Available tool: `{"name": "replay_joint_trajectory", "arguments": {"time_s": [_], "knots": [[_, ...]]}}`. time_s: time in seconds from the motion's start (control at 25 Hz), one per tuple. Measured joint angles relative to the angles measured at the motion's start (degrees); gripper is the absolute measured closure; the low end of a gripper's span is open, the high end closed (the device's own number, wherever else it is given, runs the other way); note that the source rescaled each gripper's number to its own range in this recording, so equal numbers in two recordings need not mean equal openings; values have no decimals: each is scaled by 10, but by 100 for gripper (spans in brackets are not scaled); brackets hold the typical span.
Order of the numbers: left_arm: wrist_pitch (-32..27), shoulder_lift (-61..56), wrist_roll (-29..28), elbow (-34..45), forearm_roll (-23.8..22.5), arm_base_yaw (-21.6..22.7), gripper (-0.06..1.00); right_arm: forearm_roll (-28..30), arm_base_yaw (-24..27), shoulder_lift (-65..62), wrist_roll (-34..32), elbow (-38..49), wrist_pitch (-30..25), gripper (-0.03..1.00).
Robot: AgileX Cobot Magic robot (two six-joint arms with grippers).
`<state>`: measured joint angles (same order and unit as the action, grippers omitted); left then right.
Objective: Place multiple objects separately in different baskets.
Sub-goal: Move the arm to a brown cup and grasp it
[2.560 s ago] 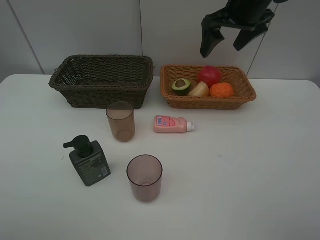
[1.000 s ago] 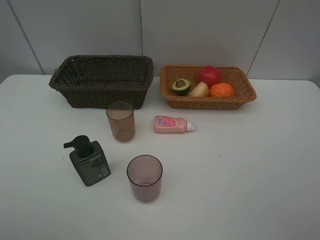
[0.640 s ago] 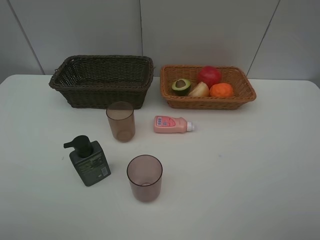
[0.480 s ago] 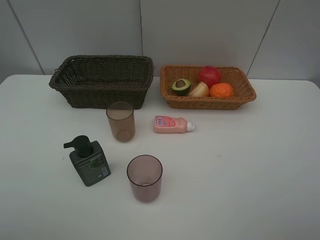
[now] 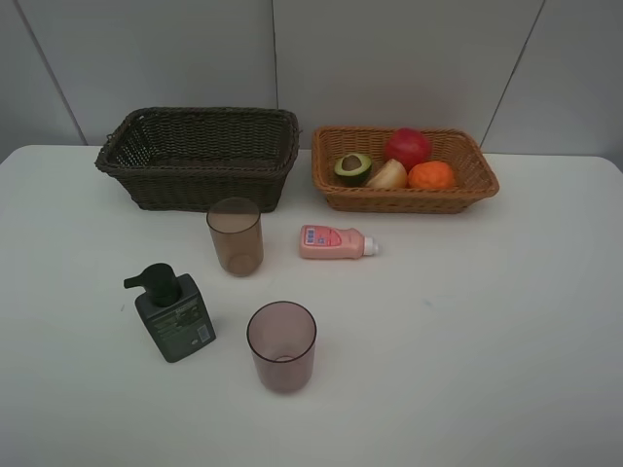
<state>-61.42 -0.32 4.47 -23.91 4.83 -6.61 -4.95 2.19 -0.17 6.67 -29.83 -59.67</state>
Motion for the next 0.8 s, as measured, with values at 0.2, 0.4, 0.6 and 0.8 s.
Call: {"name": "replay_joint_trajectory", "arguments": {"time_s": [0.2,0.4,0.6,0.8], "knots": [[0,0,0,0,0,0,2,27,0,0,-31,0,0,4],[0,0,0,0,0,0,2,27,0,0,-35,0,0,4],[0,0,0,0,0,0,2,27,0,0,-35,0,0,4],[0,0,0,0,0,0,2,27,0,0,-35,0,0,4]]}}
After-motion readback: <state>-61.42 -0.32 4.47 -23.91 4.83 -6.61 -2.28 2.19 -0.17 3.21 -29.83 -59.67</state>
